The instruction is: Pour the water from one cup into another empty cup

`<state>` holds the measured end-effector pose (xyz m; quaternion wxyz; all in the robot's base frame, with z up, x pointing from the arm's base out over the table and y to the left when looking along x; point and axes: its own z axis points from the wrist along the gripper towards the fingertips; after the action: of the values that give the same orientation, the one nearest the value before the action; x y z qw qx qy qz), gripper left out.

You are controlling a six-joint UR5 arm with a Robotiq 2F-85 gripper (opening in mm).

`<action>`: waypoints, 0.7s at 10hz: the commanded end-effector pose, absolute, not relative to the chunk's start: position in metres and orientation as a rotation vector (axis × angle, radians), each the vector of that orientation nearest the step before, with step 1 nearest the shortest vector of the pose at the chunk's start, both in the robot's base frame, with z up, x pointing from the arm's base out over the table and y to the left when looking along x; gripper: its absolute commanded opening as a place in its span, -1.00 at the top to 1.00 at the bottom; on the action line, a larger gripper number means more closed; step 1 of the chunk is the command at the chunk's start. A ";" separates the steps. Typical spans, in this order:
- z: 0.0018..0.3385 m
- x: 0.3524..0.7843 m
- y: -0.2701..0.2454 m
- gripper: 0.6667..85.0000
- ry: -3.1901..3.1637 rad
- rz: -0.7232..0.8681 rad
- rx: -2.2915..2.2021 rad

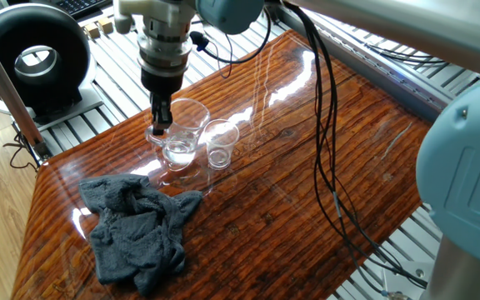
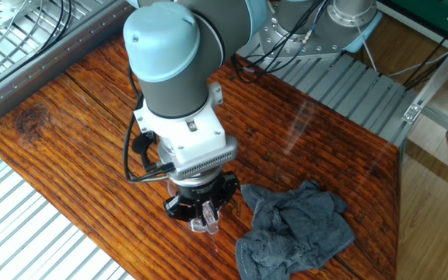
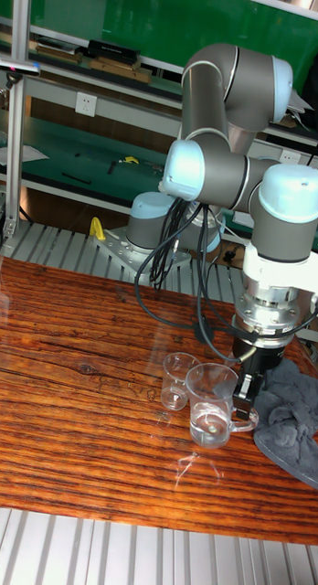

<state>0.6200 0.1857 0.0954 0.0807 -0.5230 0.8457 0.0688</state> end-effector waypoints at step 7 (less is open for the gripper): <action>0.108 0.636 0.220 0.57 2.367 0.328 -1.556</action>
<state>0.6268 0.2106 0.1020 0.1175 -0.5358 0.8296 0.1041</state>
